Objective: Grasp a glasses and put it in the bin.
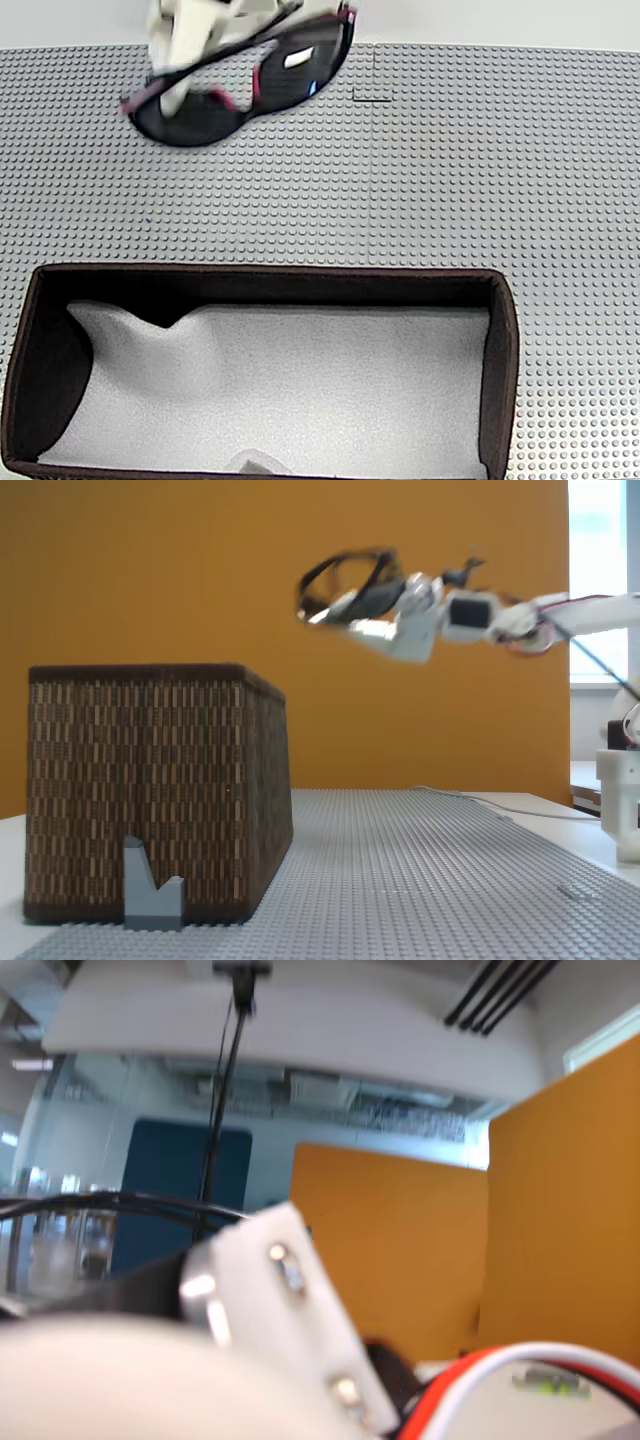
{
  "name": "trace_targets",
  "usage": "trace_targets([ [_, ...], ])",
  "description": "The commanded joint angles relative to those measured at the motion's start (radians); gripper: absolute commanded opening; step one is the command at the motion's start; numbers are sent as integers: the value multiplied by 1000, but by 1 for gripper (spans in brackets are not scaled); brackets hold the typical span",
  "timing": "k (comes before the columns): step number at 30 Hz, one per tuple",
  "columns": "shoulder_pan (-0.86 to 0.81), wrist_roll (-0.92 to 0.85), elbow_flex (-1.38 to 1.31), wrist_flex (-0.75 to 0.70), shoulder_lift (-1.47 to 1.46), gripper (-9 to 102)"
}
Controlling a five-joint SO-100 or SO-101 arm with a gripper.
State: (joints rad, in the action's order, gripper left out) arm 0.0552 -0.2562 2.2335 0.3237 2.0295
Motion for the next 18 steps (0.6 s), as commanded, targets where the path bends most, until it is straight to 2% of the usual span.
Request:
trace_targets([
  [1,14,-20,-58,95,-147,0],
  [5,-5,32,-100,89,-276,0],
  [11,0,109,-327,-140,-334,0],
  [15,14,81,-508,-155,-360,0],
  [18,14,91,-675,-284,-388,0],
])
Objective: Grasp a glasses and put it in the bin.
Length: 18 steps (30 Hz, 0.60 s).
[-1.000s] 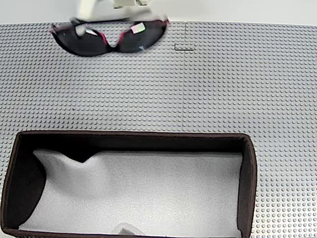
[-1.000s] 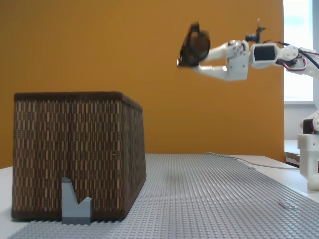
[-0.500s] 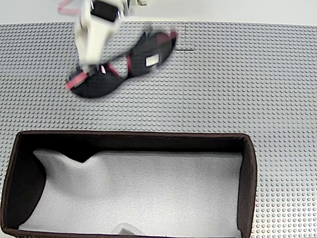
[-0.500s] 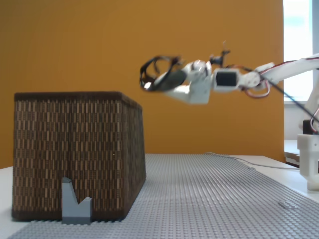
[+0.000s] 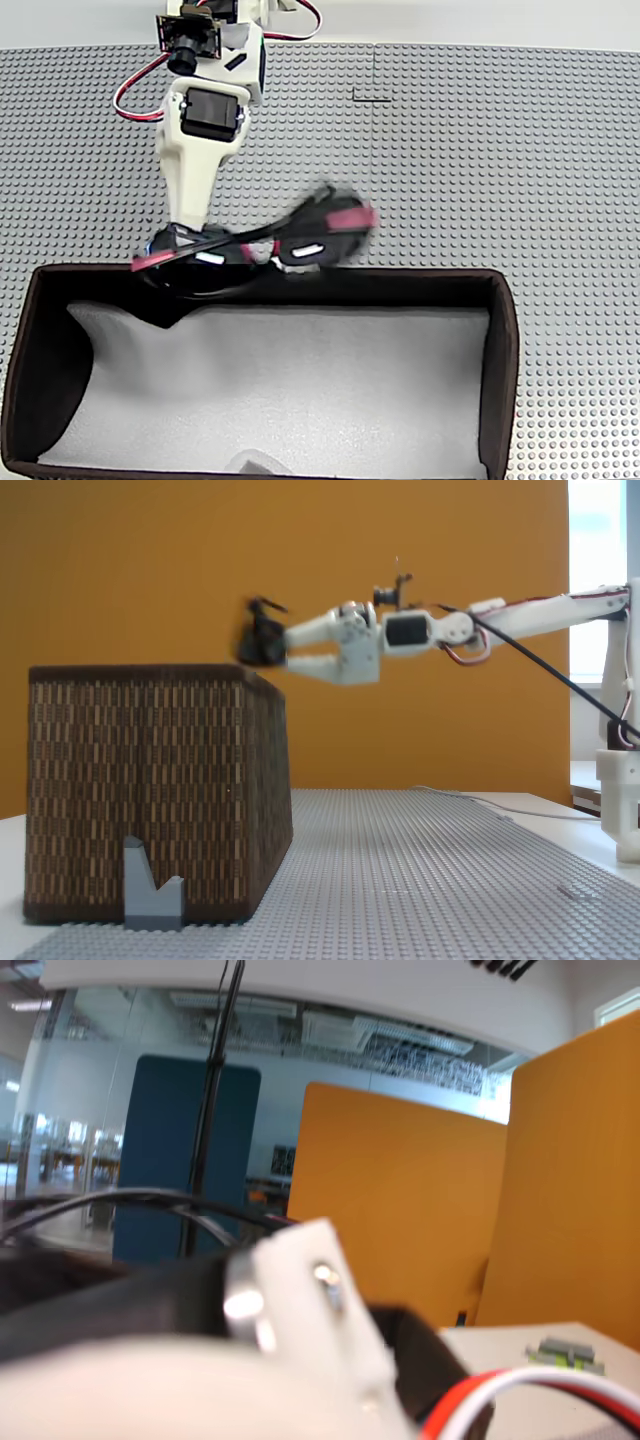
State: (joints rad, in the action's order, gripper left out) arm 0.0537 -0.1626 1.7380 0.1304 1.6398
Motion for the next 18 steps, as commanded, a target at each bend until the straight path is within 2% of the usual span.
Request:
trace_targets([
  [1,15,8,-238,-153,-15,0],
  [4,21,66,-430,-422,-87,0],
  [11,41,158,-454,-735,-166,0],
  [18,51,241,-440,-839,-196,0],
])
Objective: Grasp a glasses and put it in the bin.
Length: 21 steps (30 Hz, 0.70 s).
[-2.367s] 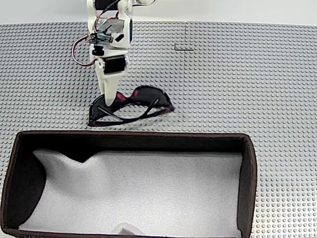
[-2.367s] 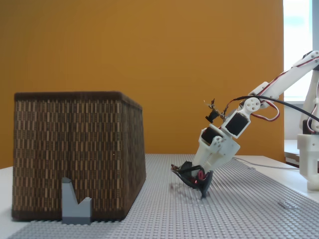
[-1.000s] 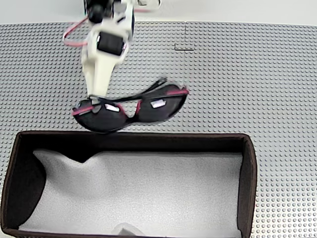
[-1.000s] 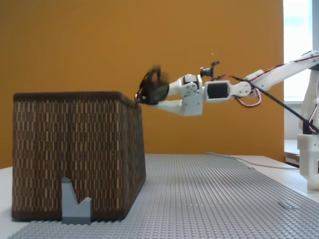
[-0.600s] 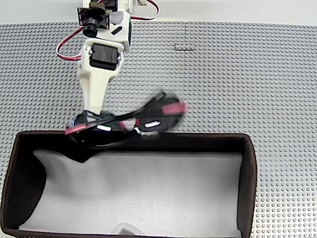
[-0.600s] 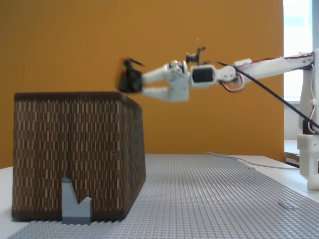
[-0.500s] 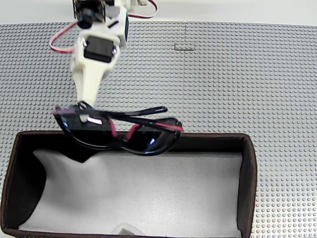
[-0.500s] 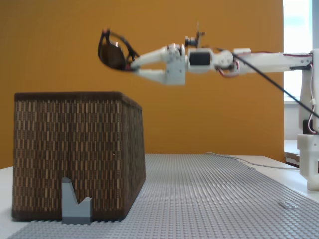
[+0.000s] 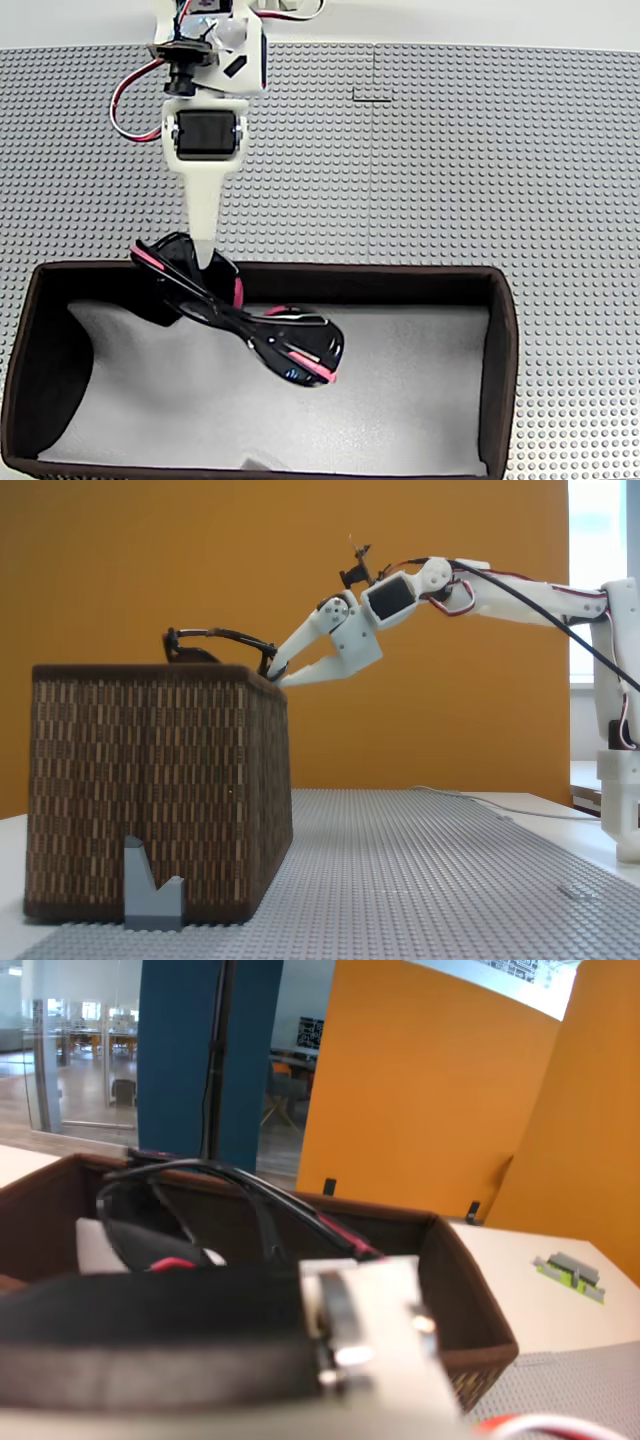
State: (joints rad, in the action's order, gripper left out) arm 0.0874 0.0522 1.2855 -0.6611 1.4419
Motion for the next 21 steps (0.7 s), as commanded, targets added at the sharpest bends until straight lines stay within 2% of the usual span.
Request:
trace_targets([
  [1,14,37,12,-57,2,0],
  [3,0,69,11,-57,-2,4],
  [5,-5,106,0,-72,-14,20],
  [7,-5,101,-6,-77,-20,28],
  [15,-2,80,5,-51,8,29],
  [18,-32,78,71,-3,158,29],
  [21,-61,77,92,-31,321,29],
])
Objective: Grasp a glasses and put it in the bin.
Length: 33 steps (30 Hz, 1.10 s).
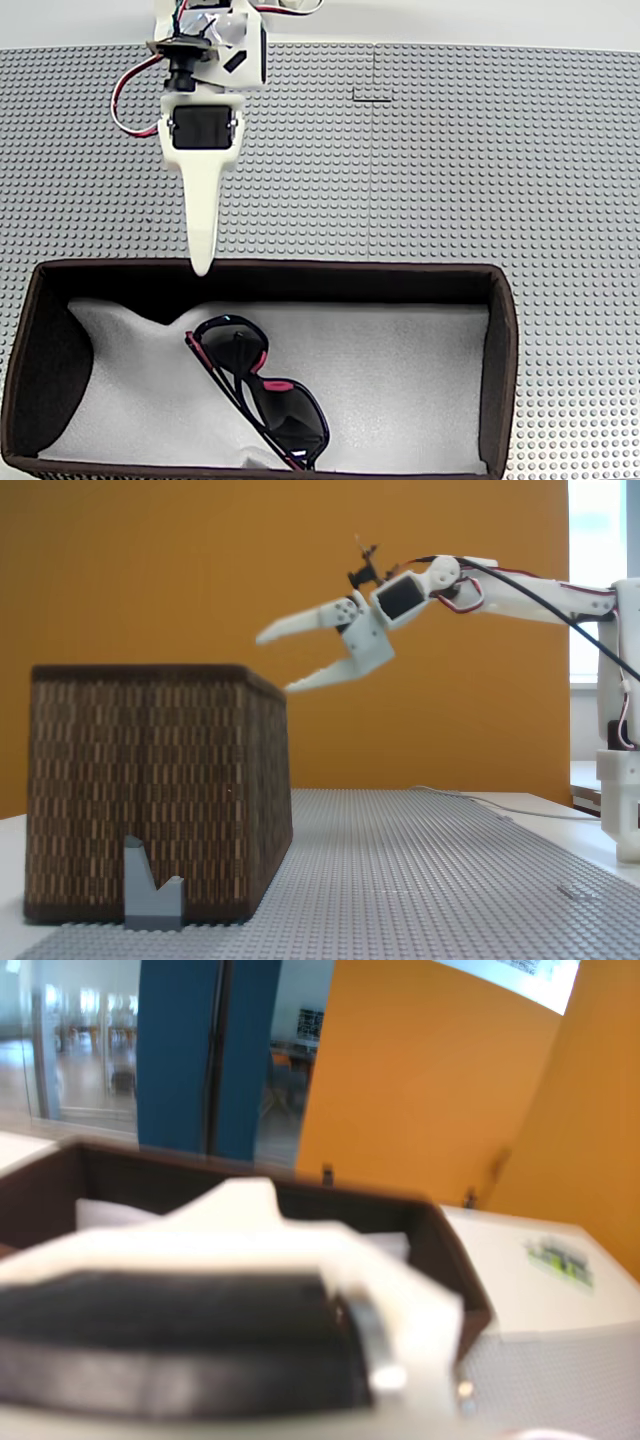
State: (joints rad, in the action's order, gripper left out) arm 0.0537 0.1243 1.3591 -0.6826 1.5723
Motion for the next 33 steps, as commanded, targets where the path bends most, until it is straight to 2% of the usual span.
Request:
trace_targets([
  [1,-37,5,18,-29,247,29],
  [8,-71,-48,58,-204,644,29],
  [16,-86,-138,311,-400,908,29],
  [26,-86,-153,482,-436,1169,28],
  [33,-86,-153,637,-299,1292,28],
])
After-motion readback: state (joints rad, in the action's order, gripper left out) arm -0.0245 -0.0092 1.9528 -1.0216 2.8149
